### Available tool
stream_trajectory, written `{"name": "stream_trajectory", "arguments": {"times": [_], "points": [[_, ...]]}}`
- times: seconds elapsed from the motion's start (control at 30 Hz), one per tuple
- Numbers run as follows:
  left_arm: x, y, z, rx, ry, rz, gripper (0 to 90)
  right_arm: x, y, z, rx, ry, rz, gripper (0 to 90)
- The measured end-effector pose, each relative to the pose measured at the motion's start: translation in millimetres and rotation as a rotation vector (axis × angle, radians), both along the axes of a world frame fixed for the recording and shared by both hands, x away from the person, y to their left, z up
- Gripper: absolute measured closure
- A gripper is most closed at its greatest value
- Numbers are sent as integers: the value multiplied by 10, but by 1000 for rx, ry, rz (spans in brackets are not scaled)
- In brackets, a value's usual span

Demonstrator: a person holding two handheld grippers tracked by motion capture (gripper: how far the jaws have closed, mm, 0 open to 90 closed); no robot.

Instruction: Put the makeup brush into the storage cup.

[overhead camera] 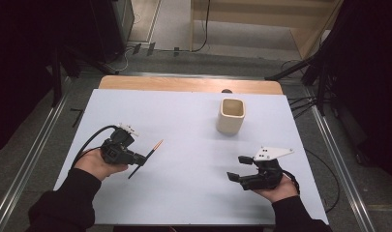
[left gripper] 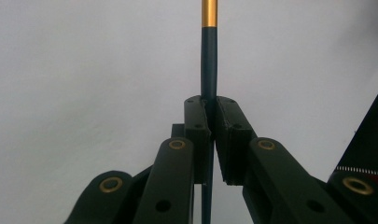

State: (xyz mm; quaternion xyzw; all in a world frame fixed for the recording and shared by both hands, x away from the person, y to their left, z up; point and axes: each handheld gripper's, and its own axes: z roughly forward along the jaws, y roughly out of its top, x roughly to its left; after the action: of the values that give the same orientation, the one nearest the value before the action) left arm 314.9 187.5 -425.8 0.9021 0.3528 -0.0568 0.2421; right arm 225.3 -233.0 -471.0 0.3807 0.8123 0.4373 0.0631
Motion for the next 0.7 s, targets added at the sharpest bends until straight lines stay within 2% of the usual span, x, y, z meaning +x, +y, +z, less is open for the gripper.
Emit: {"name": "stream_trajectory", "arguments": {"times": [0.27,0.37,0.43,0.53,0.7], "points": [[-31,-28,-48,-80,-7,20,845,18,-2,26,39,16,-17,284],[-40,-42,-60,-100,-5,21,845,18,21,37,51,21,-19,284],[-52,-59,-67,-90,-21,26,845,22,50,37,56,28,-20,281],[-60,-62,-82,-132,-17,40,845,31,84,37,55,37,-30,276],[-77,-83,-98,-155,-11,44,845,58,127,41,70,52,-38,276]]}}
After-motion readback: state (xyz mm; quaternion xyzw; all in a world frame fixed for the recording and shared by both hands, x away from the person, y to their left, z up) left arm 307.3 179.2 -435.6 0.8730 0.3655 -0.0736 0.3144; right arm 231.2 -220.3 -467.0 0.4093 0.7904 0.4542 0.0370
